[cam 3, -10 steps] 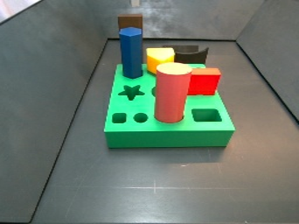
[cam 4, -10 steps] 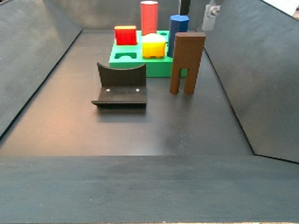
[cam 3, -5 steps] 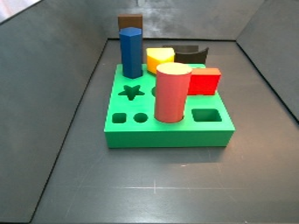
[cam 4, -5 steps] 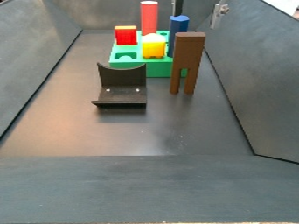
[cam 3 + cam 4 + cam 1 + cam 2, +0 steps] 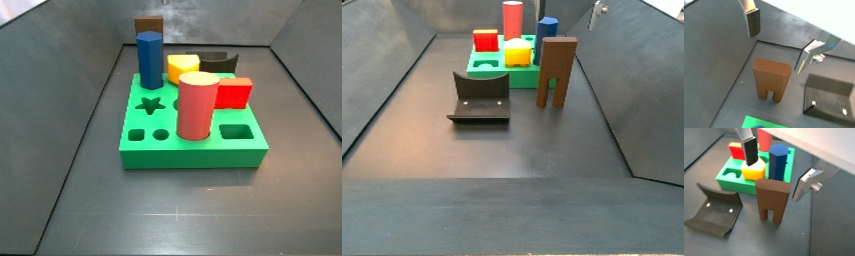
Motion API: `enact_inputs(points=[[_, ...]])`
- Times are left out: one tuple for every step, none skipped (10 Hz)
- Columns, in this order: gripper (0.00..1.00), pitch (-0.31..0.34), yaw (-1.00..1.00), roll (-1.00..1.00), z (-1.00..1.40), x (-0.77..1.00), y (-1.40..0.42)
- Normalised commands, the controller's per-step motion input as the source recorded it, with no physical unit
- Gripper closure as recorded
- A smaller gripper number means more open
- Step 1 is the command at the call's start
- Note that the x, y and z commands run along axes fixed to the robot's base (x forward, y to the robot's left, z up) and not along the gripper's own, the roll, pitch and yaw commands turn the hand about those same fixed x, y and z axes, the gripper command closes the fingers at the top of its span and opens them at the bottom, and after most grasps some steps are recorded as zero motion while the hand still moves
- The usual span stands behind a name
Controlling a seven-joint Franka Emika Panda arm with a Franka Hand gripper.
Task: Pick up the square-circle object. Move up. Rotate the square-circle object. Move to above the board. Insert the square-circle object.
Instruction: Rotate the square-circle object.
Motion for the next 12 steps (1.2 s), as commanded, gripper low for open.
enact_inputs(points=[[0.00, 0.036, 1.00, -0.01, -0.02, 0.04, 0.00], [0.00, 0.042, 1.00, -0.01, -0.02, 0.04, 0.00], [0.00, 0.047, 1.00, -0.01, -0.02, 0.04, 0.00], [0.00, 0.060, 1.00, -0.01, -0.02, 0.04, 0.00], [0.00, 0.070, 0.83, -0.01, -0.02, 0.04, 0.00], [0.00, 0.069, 0.60, -0.01, -0.01, 0.04, 0.00], [0.00, 0.068, 0.46, -0.01, -0.01, 0.04, 0.00], [0.00, 0.067, 0.26, -0.01, -0.01, 0.04, 0.00], [0.00, 0.067, 0.14, -0.01, -1.00, 0.00, 0.00], [0.00, 0.054, 0.09, -0.01, -1.00, 0.01, 0.00], [0.00, 0.004, 0.06, 0.00, -1.00, 0.03, 0.00], [0.00, -0.017, 0.05, 0.00, -0.97, 0.03, 0.00]])
